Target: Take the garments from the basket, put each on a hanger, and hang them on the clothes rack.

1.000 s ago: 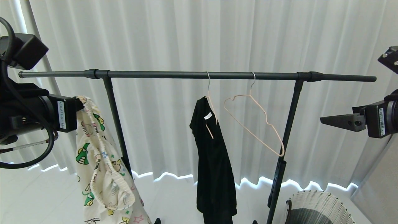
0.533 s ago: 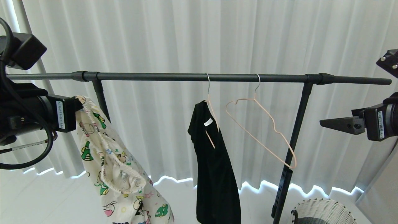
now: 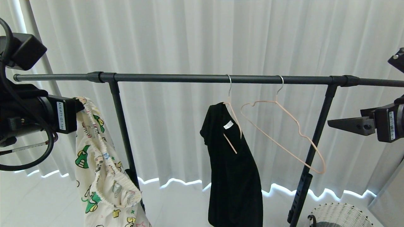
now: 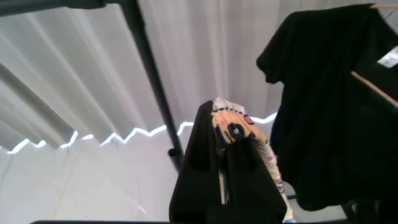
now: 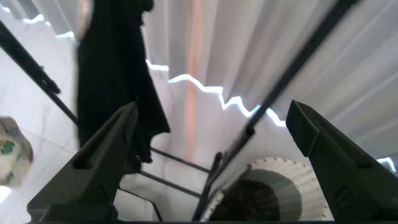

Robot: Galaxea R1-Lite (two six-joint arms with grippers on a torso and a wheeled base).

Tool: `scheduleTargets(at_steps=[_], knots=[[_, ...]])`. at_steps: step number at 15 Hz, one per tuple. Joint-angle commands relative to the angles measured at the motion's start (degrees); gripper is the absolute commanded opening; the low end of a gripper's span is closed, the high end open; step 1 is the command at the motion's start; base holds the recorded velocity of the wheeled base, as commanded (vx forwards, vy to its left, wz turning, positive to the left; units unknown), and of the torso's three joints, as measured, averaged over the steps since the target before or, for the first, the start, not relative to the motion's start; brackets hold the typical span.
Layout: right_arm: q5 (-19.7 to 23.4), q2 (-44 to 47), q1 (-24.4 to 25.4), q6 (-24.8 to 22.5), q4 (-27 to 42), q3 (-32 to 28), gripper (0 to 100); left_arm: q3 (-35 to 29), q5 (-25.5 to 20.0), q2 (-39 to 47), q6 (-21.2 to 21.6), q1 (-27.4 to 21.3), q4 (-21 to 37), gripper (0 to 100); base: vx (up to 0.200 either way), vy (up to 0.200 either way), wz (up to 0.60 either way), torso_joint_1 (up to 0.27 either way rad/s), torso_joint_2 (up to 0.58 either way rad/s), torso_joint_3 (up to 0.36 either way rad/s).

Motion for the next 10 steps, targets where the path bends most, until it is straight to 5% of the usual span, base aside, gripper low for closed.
scheduleTargets(at_steps=[1, 10], knots=[[0.0, -0.1, 0.0, 0.0, 0.0, 0.0, 100, -0.1, 0.0, 0.1, 0.0, 0.0, -0.1, 0, 0.0, 0.0, 0.0, 0.0, 0.0, 0.0], [-0.1, -0.1, 0.0, 0.0, 0.1, 0.1, 100, 1.3, 0.0, 0.2, 0.5, 0.0, -3.2, 0, 0.0, 0.0, 0.0, 0.0, 0.0, 0.0]])
